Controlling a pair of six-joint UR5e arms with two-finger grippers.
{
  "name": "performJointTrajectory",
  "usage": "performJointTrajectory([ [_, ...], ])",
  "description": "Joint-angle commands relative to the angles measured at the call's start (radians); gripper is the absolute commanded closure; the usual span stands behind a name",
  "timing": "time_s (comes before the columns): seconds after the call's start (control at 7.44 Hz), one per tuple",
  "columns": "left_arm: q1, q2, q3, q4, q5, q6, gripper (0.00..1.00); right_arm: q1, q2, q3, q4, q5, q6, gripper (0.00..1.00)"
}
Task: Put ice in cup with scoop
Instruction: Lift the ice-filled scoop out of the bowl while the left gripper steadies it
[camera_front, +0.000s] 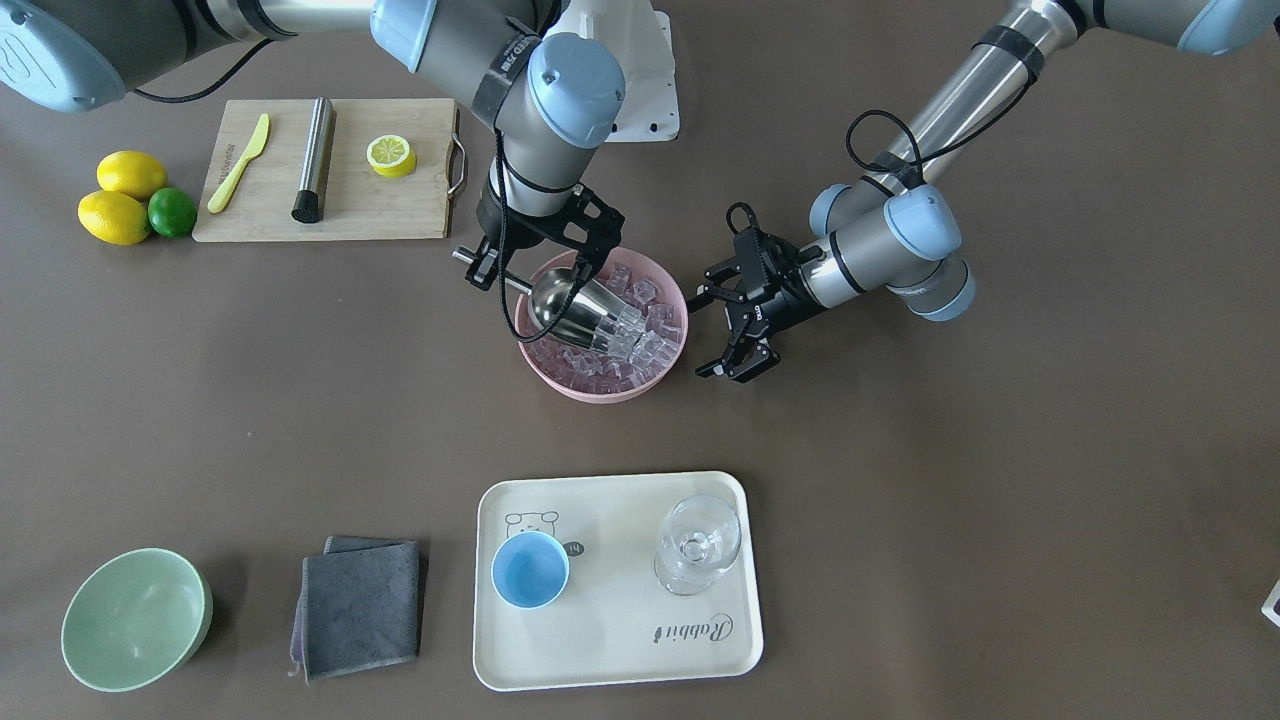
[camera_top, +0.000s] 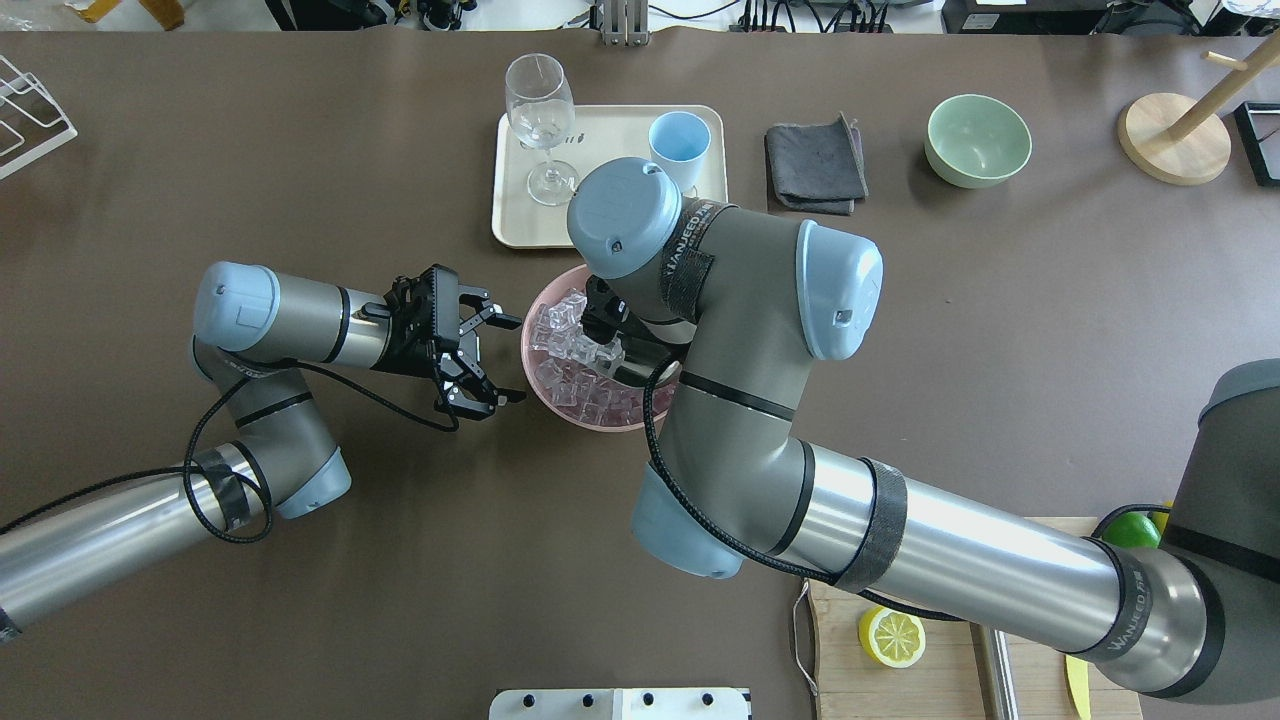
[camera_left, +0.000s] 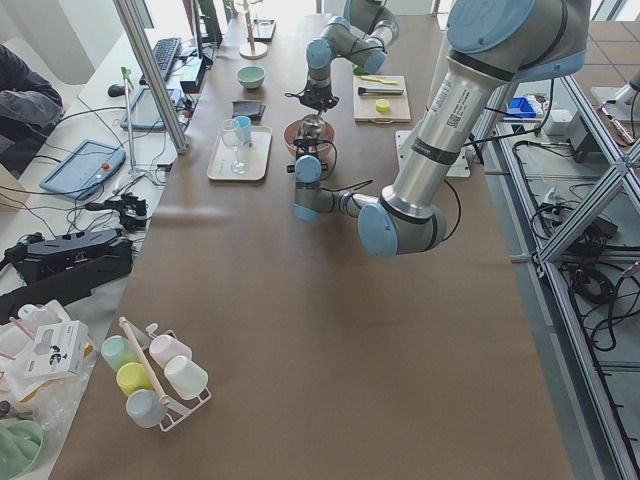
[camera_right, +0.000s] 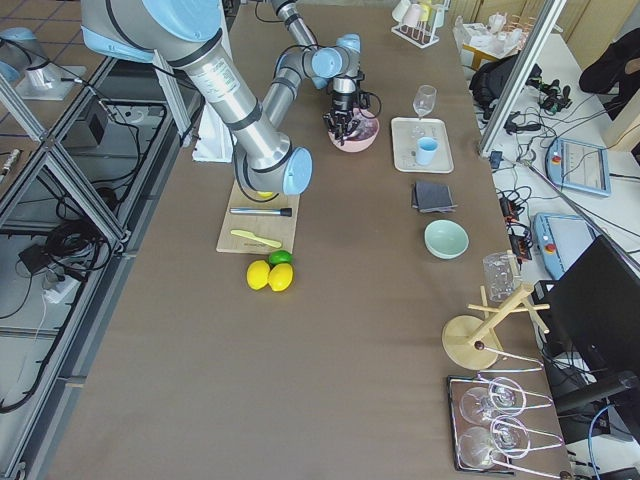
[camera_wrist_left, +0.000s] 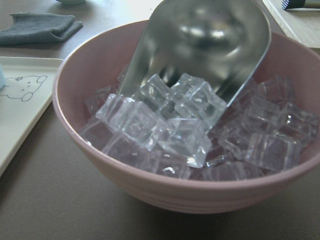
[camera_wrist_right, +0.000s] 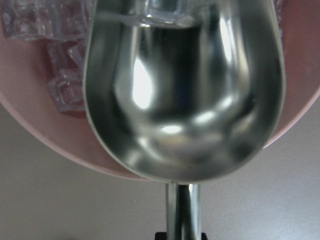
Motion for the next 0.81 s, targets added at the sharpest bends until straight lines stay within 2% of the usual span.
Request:
performJointTrajectory([
  [0.0, -0.024, -0.062, 0.046, 0.057, -0.033, 0.056, 0.02, -0.005, -0.029, 0.023, 0.066, 0.039, 0.033, 1.00],
  [0.67, -0.023, -0.070, 0.046, 0.072, -0.048, 0.070, 0.02, -0.005, -0.138, 0.162, 0.176, 0.058, 0.129, 1.00],
])
